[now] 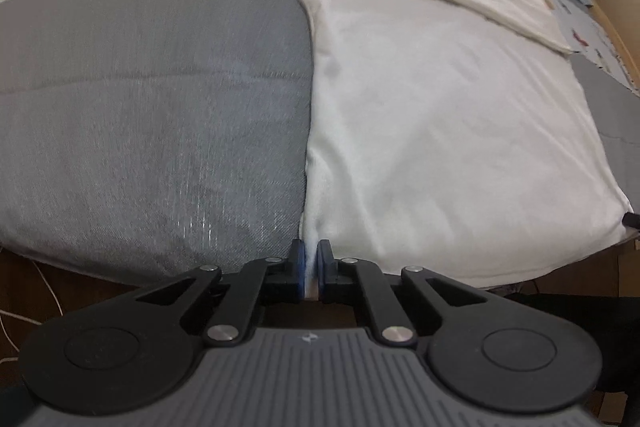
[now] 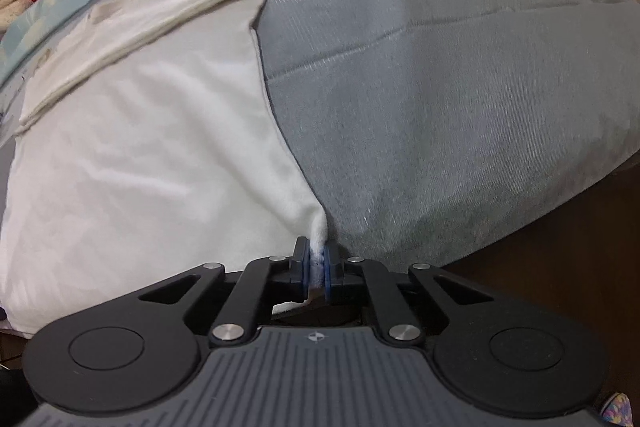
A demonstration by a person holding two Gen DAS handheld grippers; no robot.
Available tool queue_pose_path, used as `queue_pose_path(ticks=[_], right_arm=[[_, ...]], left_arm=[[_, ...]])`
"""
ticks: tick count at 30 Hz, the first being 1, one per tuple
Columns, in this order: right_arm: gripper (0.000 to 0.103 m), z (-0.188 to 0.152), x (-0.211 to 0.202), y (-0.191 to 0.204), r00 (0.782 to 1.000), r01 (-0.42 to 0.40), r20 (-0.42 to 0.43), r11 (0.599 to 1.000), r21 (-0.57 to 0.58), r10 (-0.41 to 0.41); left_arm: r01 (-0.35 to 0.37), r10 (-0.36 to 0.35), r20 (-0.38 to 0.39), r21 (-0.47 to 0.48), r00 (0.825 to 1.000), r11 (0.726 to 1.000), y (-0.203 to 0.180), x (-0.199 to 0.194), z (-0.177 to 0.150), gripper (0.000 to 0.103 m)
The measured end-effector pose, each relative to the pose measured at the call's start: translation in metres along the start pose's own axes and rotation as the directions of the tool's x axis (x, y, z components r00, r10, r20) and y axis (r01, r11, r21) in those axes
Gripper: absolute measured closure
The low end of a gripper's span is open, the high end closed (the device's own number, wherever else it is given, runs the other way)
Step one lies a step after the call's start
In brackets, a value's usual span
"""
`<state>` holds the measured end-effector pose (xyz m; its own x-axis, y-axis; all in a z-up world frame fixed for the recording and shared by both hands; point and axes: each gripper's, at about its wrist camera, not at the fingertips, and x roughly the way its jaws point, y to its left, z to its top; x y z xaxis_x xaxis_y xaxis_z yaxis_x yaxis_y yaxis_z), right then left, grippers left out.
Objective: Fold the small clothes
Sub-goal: 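Grasp the shirt hem with both grippers, then lift the hem with both grippers and fold it toward the collar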
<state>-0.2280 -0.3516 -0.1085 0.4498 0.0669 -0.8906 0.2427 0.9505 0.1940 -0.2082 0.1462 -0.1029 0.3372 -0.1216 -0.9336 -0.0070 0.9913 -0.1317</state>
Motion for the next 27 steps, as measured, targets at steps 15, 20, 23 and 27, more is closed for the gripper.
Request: queue_pose_path(ticks=[15, 20, 23, 27], right_arm=[[0.098, 0.032, -0.134, 0.000, 0.932, -0.194, 0.300, 0.979, -0.067, 0.205], [0.098, 0.020, -0.191, -0.012, 0.887, -0.249, 0.375, 0.963, -0.102, 0.269], [0.098, 0.004, -0.223, -0.025, 0.865, -0.280, 0.404, 0.955, -0.101, 0.297], [0.098, -0.017, -0.250, -0.041, 0.840, -0.316, 0.436, 0.945, -0.088, 0.322]], left_arm=[[0.094, -0.141, 0.303, 0.166, 0.942, 0.982, -0.009, -0.146, 0.020, 0.098], [0.128, -0.201, 0.368, 0.214, 0.908, 0.969, -0.007, -0.209, -0.008, 0.098], [0.154, -0.229, 0.383, 0.217, 0.895, 0.964, -0.001, -0.239, -0.028, 0.098], [0.195, -0.263, 0.398, 0.202, 0.879, 0.960, 0.012, -0.259, -0.044, 0.098]])
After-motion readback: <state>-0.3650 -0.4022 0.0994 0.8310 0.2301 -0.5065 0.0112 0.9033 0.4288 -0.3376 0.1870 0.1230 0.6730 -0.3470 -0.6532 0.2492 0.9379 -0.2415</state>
